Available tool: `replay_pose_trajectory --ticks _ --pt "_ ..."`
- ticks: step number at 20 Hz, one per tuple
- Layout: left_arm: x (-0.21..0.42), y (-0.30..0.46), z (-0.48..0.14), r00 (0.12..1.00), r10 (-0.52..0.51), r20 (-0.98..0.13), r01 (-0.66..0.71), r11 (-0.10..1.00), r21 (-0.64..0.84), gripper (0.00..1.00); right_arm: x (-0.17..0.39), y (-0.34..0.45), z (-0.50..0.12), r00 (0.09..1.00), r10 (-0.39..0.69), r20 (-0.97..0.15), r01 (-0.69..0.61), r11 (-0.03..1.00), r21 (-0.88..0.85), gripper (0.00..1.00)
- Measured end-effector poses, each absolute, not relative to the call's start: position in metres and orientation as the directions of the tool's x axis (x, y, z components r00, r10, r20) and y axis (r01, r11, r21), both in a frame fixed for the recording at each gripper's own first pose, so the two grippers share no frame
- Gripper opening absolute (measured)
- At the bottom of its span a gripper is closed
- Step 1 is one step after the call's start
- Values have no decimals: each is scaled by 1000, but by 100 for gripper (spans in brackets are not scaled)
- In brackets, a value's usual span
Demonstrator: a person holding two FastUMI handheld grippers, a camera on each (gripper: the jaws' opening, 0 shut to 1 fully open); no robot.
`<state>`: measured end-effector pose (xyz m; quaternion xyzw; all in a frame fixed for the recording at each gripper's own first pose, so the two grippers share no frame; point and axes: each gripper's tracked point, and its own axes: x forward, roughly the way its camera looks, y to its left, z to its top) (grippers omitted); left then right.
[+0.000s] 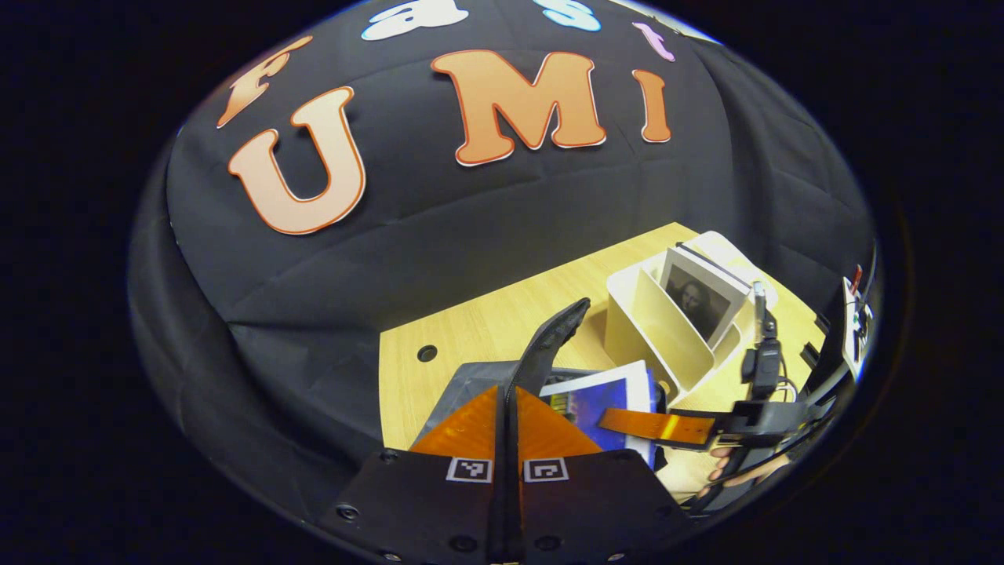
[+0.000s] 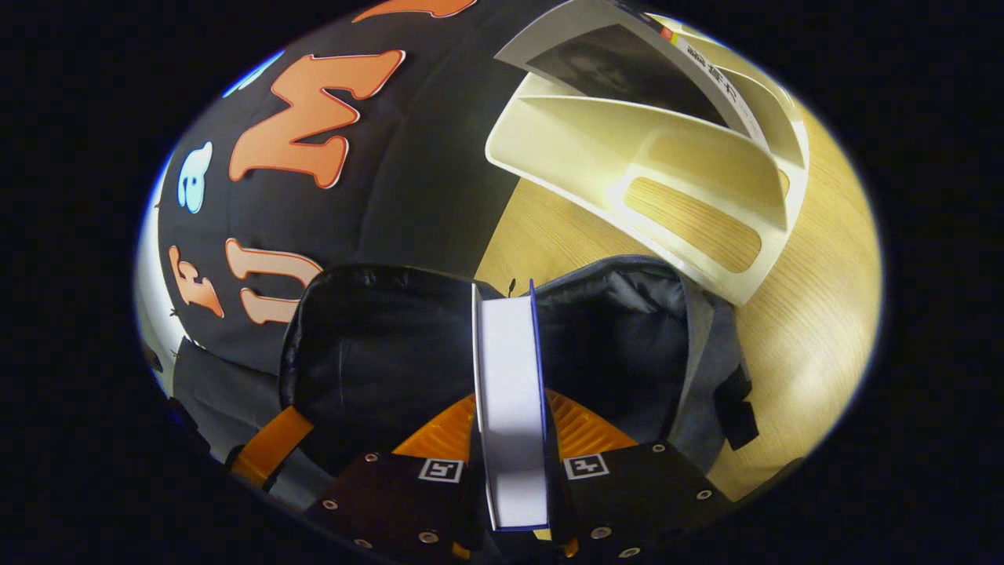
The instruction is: Open the schoolbag, grab two books from the bookshelf and put them into the schoolbag.
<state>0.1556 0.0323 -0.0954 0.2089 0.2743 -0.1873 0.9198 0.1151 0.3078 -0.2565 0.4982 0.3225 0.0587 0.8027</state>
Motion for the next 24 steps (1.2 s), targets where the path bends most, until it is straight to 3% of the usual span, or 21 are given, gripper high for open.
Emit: replay_pose_trajectory --ticks 5,6,8,11,12,14,24 --pt "145 31 -107 768 -256 -588 485 831 272 1 130 336 -277 764 398 -507 283 500 818 32" --pt "144 33 -110 762 -259 -594 485 835 258 0 130 341 -279 754 395 -524 302 501 811 44" --pt "145 46 -116 764 -246 -597 470 846 252 1 127 346 -278 742 396 -542 322 498 805 26" --pt "147 68 -123 768 -218 -602 434 869 238 1 116 344 -282 718 376 -586 343 540 768 59" --pt "147 73 -124 768 -215 -603 426 875 230 1 112 342 -281 710 373 -597 351 548 759 79" --pt "146 77 -126 764 -220 -606 420 883 209 1 101 341 -284 683 372 -629 367 570 735 97" --pt "141 79 -146 752 -231 -618 431 881 194 0 80 250 -249 741 247 -624 402 581 708 98"
